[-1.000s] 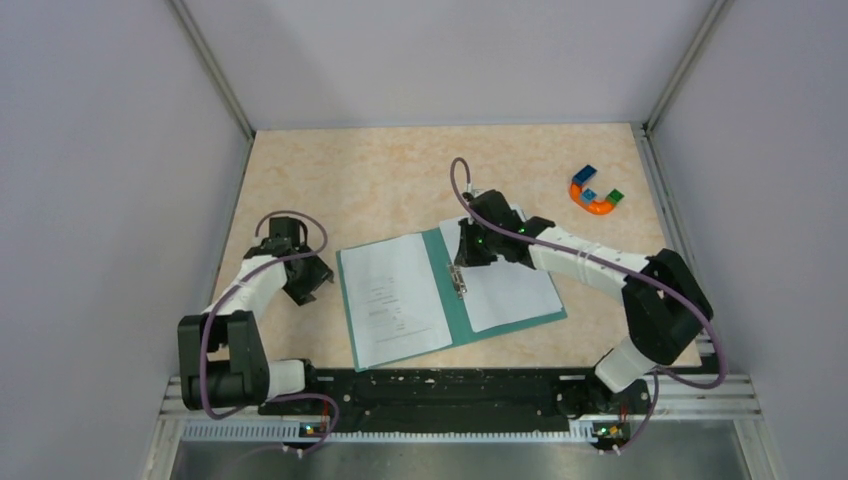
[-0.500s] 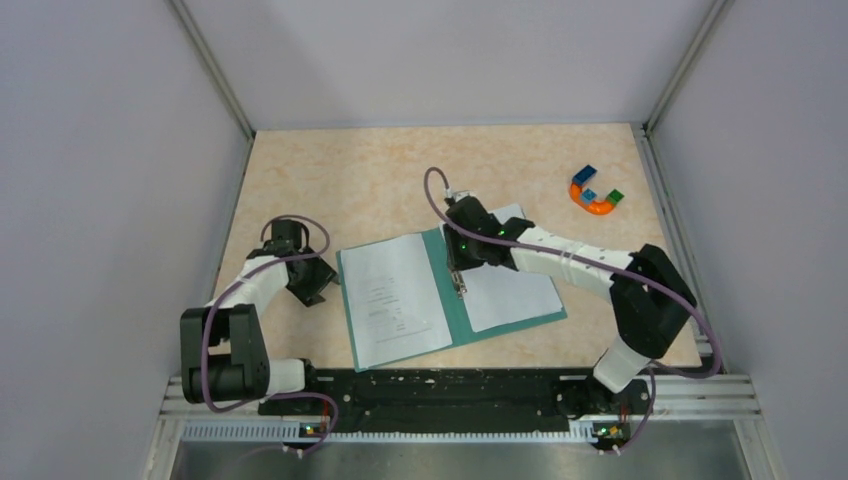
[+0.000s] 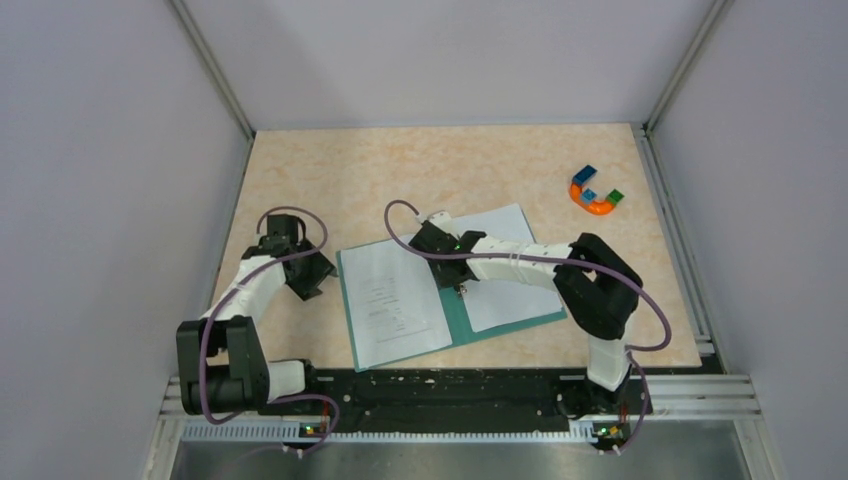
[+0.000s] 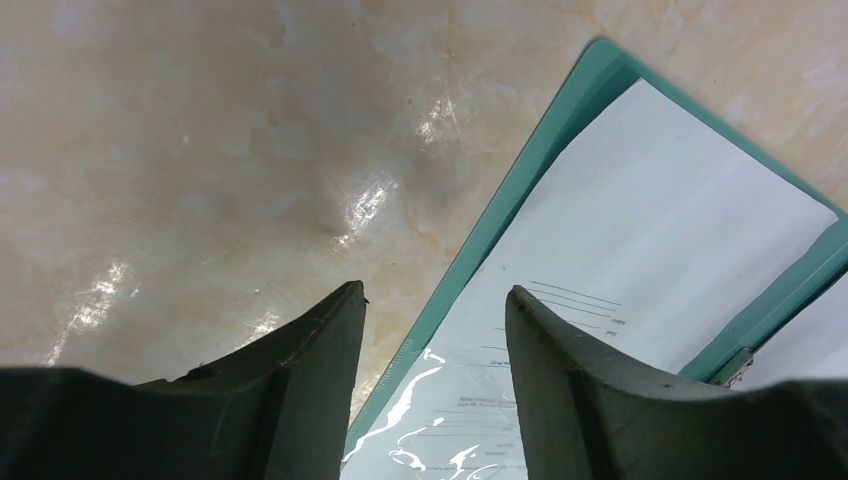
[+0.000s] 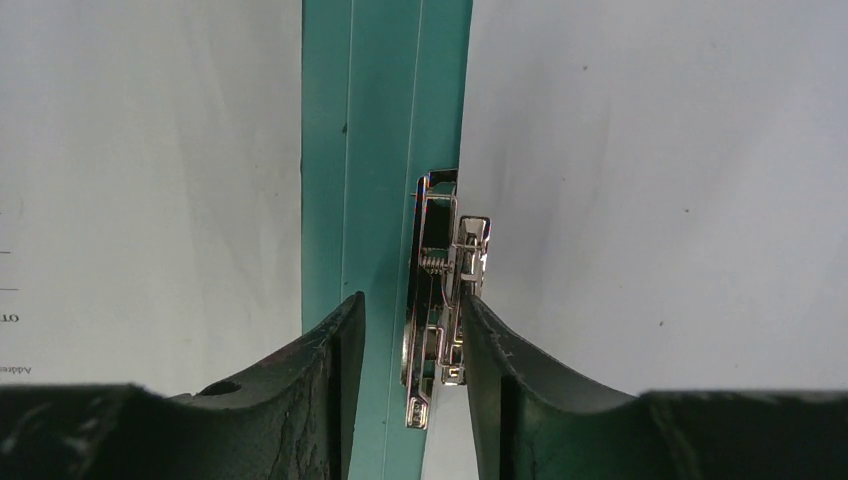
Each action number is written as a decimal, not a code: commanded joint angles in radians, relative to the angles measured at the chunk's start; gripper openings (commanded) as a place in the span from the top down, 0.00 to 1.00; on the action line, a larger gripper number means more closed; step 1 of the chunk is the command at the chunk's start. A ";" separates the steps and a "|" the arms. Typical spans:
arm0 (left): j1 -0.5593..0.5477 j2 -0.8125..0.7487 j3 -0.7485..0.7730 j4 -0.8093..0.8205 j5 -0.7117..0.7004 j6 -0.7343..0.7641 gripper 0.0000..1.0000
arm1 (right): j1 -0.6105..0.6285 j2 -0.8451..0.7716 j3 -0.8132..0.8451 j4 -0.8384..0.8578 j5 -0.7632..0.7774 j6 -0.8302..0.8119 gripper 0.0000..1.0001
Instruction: Put the files into the folder
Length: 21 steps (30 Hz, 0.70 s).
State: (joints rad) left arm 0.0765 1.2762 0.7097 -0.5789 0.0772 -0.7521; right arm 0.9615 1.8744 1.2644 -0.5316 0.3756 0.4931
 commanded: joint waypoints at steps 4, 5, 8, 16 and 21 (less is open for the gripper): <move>0.004 -0.023 0.045 -0.011 -0.011 0.030 0.41 | 0.029 0.045 0.063 -0.045 0.105 0.031 0.59; 0.004 -0.024 0.046 -0.011 -0.011 0.032 0.41 | 0.029 0.049 0.062 -0.045 0.104 0.033 0.59; 0.004 -0.022 0.054 -0.013 -0.012 0.035 0.41 | 0.028 0.063 0.062 -0.046 0.103 0.037 0.60; 0.005 -0.021 0.058 -0.011 -0.013 0.036 0.41 | 0.029 0.082 0.059 -0.069 0.102 0.046 0.87; 0.005 -0.015 0.060 -0.006 -0.009 0.041 0.41 | 0.027 0.095 0.070 -0.077 0.088 0.048 0.98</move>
State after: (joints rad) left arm 0.0765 1.2762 0.7338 -0.5911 0.0742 -0.7292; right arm 0.9817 1.9404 1.3098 -0.5858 0.4709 0.5278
